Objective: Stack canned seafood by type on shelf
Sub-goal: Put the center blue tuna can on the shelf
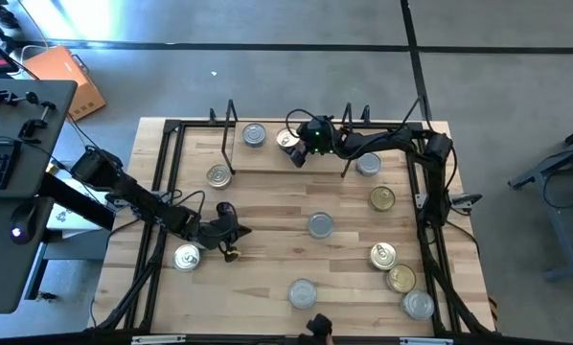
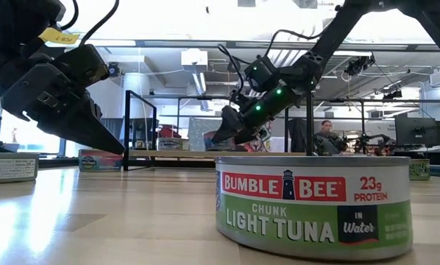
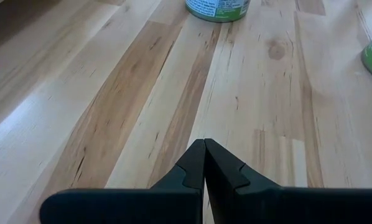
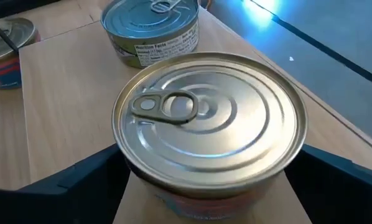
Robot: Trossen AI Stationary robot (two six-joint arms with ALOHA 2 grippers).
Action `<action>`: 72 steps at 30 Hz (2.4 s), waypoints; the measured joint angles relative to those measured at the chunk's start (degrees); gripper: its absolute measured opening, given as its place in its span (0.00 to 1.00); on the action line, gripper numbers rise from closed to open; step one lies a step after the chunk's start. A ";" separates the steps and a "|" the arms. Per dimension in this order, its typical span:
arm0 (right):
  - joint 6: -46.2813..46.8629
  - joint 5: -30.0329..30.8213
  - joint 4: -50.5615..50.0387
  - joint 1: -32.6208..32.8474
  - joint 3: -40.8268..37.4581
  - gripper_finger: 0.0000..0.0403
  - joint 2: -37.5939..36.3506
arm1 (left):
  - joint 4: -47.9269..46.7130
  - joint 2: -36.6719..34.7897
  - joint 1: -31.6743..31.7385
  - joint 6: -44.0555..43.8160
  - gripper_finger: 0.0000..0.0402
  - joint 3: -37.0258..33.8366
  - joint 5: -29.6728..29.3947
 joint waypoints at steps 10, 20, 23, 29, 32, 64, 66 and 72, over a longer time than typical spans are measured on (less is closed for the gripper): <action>-2.97 -0.13 -4.93 0.09 0.11 0.93 -0.32 | -0.11 0.00 0.00 0.00 0.00 0.00 -0.02; -5.67 -0.36 -7.94 0.15 0.04 0.96 -0.31 | -0.11 0.00 0.01 0.00 0.00 0.00 -0.04; -6.70 -0.41 -9.15 0.13 0.13 0.97 -0.31 | -0.12 0.00 0.01 0.00 0.00 0.00 -0.04; -7.51 -0.44 -11.50 0.15 0.26 0.98 -0.44 | -0.12 0.00 0.00 0.02 0.00 0.00 -0.04; -7.98 -0.39 -11.72 0.15 0.26 0.98 -0.42 | -0.14 0.00 0.02 0.02 0.00 0.00 -0.04; -9.32 2.00 -57.30 1.12 27.30 0.88 0.02 | -0.38 0.00 0.02 0.00 0.00 0.02 -0.02; -8.96 1.99 -56.69 1.24 27.78 0.83 0.02 | -0.38 0.00 0.01 0.01 0.00 0.00 -0.02; -8.31 1.91 -50.57 1.55 26.06 0.65 -0.07 | -0.38 0.00 0.00 0.14 0.00 0.02 -0.02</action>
